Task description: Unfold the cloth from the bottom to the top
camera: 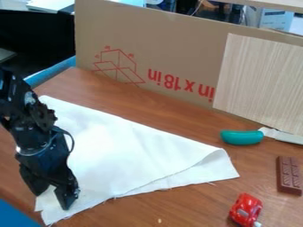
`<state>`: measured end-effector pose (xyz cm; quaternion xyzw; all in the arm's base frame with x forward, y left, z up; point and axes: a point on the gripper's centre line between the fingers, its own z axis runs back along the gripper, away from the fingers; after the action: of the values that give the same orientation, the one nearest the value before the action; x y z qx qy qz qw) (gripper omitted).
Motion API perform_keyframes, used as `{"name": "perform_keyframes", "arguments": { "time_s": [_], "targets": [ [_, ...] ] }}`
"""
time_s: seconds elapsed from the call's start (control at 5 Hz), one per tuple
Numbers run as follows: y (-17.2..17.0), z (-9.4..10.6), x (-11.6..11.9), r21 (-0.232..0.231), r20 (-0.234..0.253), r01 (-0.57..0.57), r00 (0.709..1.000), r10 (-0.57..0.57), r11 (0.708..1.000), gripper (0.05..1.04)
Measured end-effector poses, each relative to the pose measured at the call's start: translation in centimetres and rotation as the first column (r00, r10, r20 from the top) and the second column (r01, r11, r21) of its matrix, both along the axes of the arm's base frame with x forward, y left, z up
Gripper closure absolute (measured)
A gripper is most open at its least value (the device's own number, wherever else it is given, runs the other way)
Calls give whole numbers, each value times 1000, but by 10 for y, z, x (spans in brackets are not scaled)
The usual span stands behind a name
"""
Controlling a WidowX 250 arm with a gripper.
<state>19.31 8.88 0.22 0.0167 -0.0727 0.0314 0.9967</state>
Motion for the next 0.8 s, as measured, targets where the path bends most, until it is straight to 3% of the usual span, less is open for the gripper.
{"name": "perform_keyframes", "arguments": {
  "time_s": [0.2,0.4,0.8],
  "targets": [
    [-1,-2,-1,-6,-7,3,1000,-3,1000,82],
    [-7,4,-5,-24,17,26,1000,-25,999,81],
    [-11,67,-2,-62,172,10,985,1,998,83]
  ]
}}
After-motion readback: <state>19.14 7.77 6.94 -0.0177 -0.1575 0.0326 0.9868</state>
